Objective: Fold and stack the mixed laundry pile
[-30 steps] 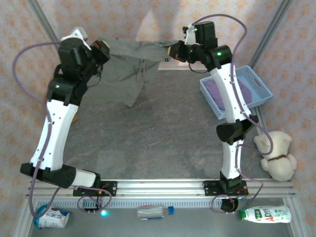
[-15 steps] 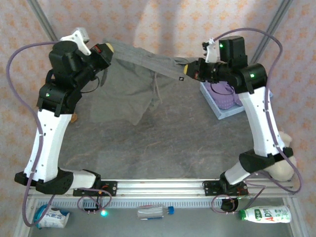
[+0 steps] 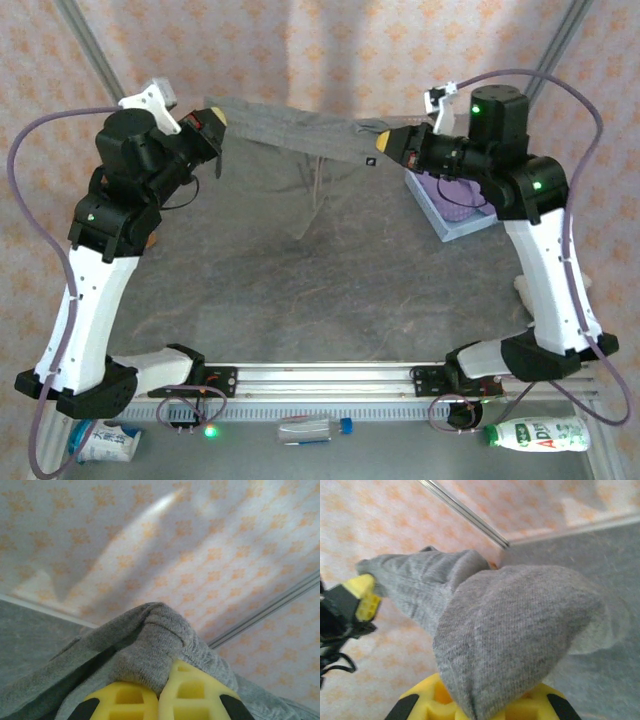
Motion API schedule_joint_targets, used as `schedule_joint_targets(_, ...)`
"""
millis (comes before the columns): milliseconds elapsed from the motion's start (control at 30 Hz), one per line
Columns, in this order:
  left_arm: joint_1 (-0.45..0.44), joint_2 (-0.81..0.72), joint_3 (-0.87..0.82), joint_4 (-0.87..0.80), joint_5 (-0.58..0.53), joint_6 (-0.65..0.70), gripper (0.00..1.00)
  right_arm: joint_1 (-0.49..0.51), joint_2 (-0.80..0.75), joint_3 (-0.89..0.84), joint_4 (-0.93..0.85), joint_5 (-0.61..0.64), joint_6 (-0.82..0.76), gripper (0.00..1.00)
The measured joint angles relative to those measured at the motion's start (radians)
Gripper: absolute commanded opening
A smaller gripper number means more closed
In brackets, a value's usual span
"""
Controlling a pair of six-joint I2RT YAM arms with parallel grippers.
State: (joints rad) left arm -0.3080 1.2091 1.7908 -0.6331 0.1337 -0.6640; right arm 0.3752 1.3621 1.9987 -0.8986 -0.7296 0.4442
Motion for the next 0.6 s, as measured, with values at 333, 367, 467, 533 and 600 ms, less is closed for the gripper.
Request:
schedule_joint_targets(333,0.103,0.298,0.12,-0.007,-0.021,-0.047,0.0,-0.018,0.323,0.095,0.225,0.15,0.179,0.02)
schedule_joint_targets(367,0.117,0.354,0.139,-0.007,-0.03,-0.05,0.0,-0.022,0.404,0.127,0.247,0.154,0.19,0.13)
schedule_joint_targets(467,0.152,0.571,0.248,-0.024,-0.064,-0.05,0.98,-0.04,0.729,0.312,0.277,0.139,0.226,0.61)
schedule_joint_targets(533,0.169,0.76,0.408,-0.087,-0.068,-0.054,1.0,-0.051,0.943,0.485,0.256,0.132,0.229,0.74)
schedule_joint_targets(600,0.178,0.915,0.549,-0.149,-0.069,-0.056,1.0,-0.056,1.077,0.596,0.204,0.126,0.221,0.75)
